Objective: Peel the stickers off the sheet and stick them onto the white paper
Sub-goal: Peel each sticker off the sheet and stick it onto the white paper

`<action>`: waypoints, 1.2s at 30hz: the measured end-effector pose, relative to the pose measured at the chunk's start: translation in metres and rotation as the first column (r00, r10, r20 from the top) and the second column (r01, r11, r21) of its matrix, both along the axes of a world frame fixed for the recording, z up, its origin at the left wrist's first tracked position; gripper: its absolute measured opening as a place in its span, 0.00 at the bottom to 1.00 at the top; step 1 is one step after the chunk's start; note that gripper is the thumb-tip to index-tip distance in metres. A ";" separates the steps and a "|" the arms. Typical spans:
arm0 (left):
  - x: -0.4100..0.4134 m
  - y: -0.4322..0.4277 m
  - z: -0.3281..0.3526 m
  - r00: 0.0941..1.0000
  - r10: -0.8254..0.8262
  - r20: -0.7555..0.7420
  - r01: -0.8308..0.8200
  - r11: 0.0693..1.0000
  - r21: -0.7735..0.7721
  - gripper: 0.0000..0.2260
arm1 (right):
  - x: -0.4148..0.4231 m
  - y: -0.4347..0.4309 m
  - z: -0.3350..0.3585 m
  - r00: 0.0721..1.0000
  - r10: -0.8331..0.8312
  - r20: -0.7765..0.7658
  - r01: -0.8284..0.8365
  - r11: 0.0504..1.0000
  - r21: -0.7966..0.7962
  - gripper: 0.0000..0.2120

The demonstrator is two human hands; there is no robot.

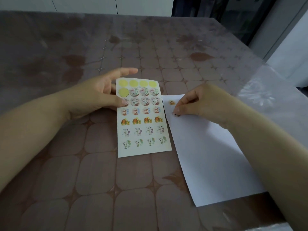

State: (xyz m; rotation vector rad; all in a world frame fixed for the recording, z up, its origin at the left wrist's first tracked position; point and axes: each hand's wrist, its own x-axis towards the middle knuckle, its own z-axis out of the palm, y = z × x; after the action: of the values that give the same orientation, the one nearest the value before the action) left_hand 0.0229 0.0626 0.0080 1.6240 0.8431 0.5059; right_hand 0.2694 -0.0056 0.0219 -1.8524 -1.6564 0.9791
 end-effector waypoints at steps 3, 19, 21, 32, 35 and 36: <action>0.000 0.000 0.000 1.000 0.014 0.000 -0.014 1.000 0.008 0.31 | 0.000 0.001 -0.001 1.000 0.012 0.013 -0.012 1.000 0.010 0.01; 0.010 -0.010 -0.002 0.997 0.020 0.080 -0.023 0.999 0.036 0.32 | -0.013 0.000 -0.013 1.000 -0.009 0.030 -0.007 0.876 0.482 0.05; 0.012 -0.012 -0.002 0.994 0.010 0.112 -0.012 1.000 0.018 0.32 | -0.022 -0.002 -0.013 0.997 0.031 0.069 -0.066 0.797 0.601 0.02; 0.024 -0.026 0.000 0.994 0.005 0.107 -0.019 0.992 0.124 0.29 | -0.042 0.006 -0.026 0.977 -0.032 0.212 -0.140 0.654 0.744 0.10; 0.025 -0.025 -0.001 0.991 0.109 0.082 -0.122 0.979 0.166 0.23 | -0.042 0.006 -0.028 0.971 -0.034 0.239 -0.168 0.617 0.769 0.07; 0.025 -0.025 -0.001 0.990 0.116 0.074 -0.127 0.978 0.168 0.22 | -0.042 0.005 -0.028 0.967 -0.034 0.253 -0.182 0.603 0.777 0.06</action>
State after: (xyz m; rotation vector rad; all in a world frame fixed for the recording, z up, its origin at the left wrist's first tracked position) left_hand 0.0482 0.0374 0.0071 1.7109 0.8734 0.7311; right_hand 0.2276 -0.0002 -0.0062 -1.2872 -1.8803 -0.0592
